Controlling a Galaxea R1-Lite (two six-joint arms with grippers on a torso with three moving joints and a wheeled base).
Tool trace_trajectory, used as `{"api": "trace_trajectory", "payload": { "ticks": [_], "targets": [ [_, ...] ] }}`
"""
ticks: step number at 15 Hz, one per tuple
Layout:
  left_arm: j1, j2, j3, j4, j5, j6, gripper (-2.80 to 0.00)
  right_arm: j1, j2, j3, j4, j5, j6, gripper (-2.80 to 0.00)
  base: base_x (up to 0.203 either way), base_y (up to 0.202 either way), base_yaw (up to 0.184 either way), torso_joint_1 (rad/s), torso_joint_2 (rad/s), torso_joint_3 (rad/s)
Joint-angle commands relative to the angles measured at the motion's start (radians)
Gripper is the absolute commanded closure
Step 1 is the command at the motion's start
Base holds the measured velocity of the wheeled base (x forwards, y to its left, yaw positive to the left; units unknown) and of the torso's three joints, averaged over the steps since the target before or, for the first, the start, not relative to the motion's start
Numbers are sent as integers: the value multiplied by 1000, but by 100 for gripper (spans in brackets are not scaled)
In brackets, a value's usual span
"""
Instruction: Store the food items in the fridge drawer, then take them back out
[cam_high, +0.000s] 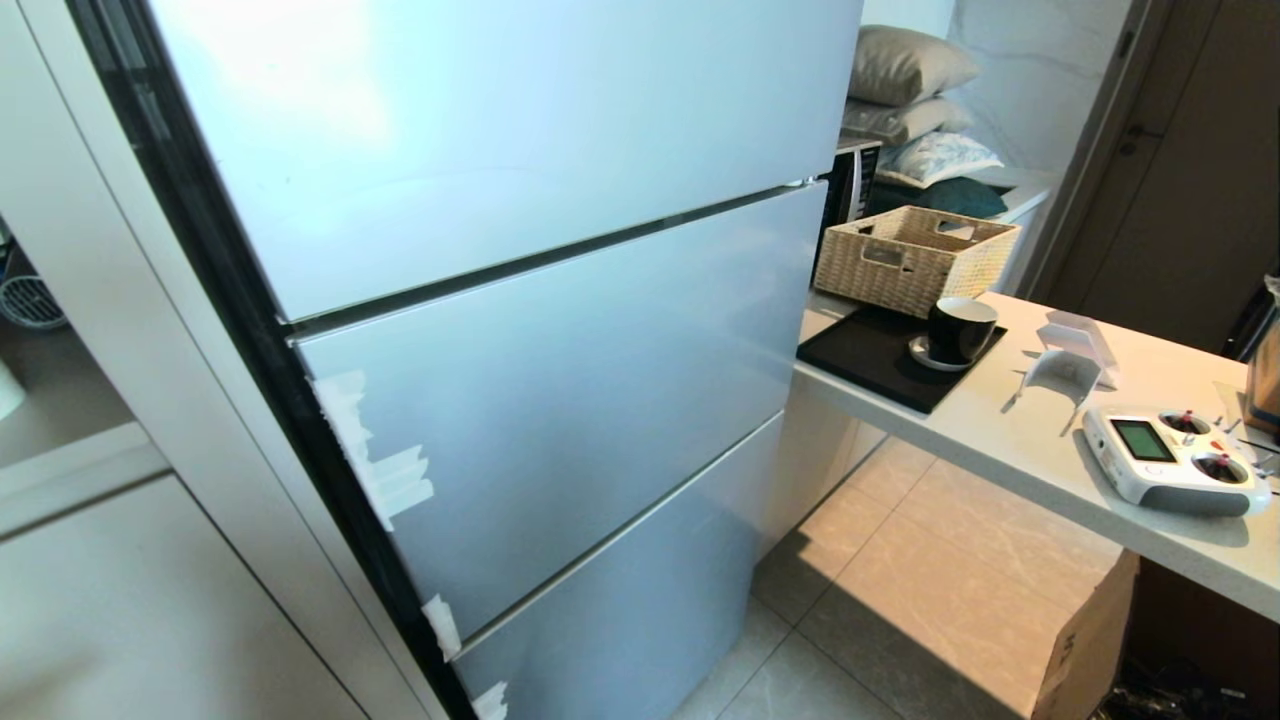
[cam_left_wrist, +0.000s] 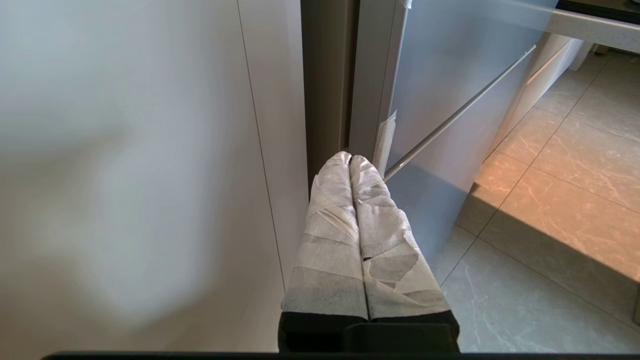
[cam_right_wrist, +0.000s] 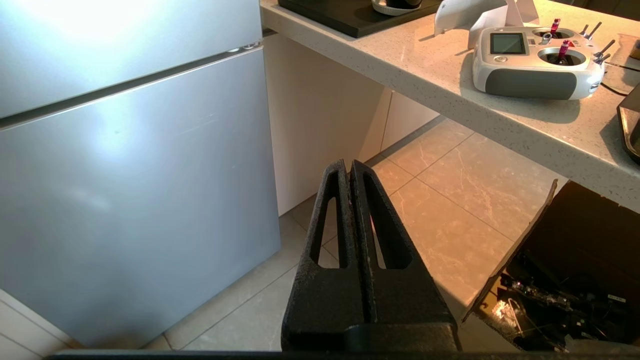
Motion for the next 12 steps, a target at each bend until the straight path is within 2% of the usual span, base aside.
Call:
{"api": "trace_trajectory", "payload": {
  "ticks": [1, 2, 4, 6, 9, 12],
  "targets": [
    [0, 0, 0, 0, 0, -5, 0, 0, 0, 0, 0, 0, 0, 0, 0, 0, 0, 0, 0, 0],
    [0, 0, -2, -7, 1, 3, 0, 0, 0, 0, 0, 0, 1, 0, 0, 0, 0, 0, 0, 0],
    [0, 2, -94, -39, -11, -3, 0, 0, 0, 0, 0, 0, 0, 0, 0, 0, 0, 0, 0, 0],
    [-1, 89, -163, -11, -101, -54, 0, 0, 0, 0, 0, 0, 0, 0, 0, 0, 0, 0, 0, 0],
    [-7, 359, -239, -31, -198, -264, 0, 0, 0, 0, 0, 0, 0, 0, 0, 0, 0, 0, 0, 0],
    [-14, 674, -296, -153, -266, -446, 0, 0, 0, 0, 0, 0, 0, 0, 0, 0, 0, 0, 0, 0]
  ]
}}
